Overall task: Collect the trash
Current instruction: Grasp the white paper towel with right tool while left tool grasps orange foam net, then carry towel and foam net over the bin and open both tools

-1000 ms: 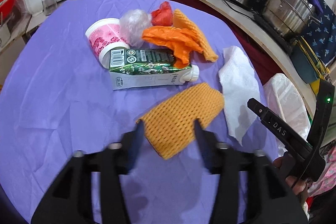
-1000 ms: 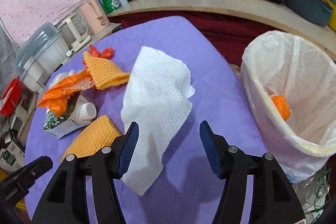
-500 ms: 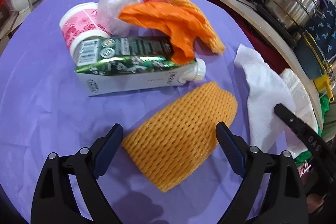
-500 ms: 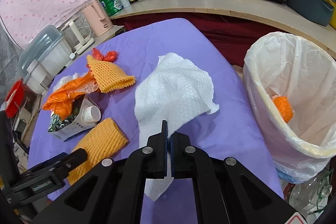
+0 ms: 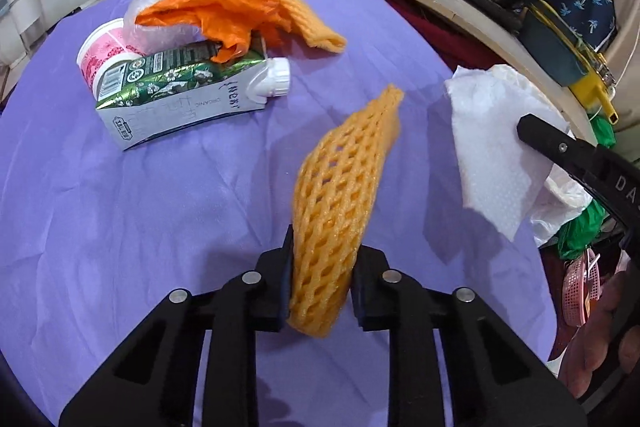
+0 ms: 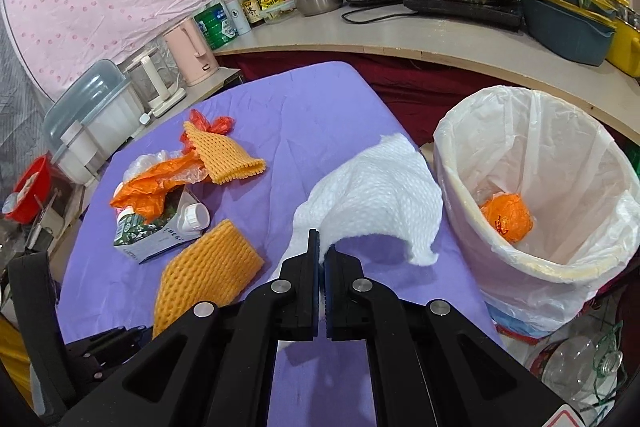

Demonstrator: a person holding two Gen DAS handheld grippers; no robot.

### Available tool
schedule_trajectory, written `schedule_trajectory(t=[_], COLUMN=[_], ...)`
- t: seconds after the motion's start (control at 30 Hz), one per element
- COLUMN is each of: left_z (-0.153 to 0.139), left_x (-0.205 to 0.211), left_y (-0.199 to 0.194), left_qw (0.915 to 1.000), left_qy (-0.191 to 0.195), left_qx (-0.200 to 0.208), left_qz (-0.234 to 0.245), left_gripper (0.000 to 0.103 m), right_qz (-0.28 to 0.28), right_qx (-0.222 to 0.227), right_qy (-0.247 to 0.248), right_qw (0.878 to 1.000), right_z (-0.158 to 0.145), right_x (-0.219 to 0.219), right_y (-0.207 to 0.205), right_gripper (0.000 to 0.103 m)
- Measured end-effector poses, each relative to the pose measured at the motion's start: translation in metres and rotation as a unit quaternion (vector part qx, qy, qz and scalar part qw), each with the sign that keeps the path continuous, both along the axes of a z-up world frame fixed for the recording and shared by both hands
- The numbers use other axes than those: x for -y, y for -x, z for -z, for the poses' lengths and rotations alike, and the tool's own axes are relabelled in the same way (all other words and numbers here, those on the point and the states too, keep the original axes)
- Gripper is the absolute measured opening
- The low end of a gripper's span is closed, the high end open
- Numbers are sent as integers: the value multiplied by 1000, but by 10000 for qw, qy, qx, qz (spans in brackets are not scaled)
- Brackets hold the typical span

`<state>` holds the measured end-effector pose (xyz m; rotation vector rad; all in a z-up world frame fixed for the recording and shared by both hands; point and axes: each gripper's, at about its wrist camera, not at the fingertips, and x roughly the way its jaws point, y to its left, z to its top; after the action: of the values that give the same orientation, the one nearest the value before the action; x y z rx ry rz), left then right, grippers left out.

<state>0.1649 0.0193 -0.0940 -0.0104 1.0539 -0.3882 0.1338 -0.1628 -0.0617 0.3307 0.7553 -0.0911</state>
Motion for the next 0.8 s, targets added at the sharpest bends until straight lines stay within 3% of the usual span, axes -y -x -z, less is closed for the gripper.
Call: schedule_trajectory(t=[0.43,0.8], left_z=[-79,-129], left_x=[19,61], left_y=[35,53], left_qw=[9973,9918], left_qy=[254,474], left_qx=[686,1129], left_qz=[31,372], left_gripper=[21,21], right_qz=[148,415], right_qx=[682,1067], right_qy=[179,380], right_qw=[9974,9927], right_z=[-60,-95], right_x=[25,62], right_y=[54,89], right_gripper=[2,2])
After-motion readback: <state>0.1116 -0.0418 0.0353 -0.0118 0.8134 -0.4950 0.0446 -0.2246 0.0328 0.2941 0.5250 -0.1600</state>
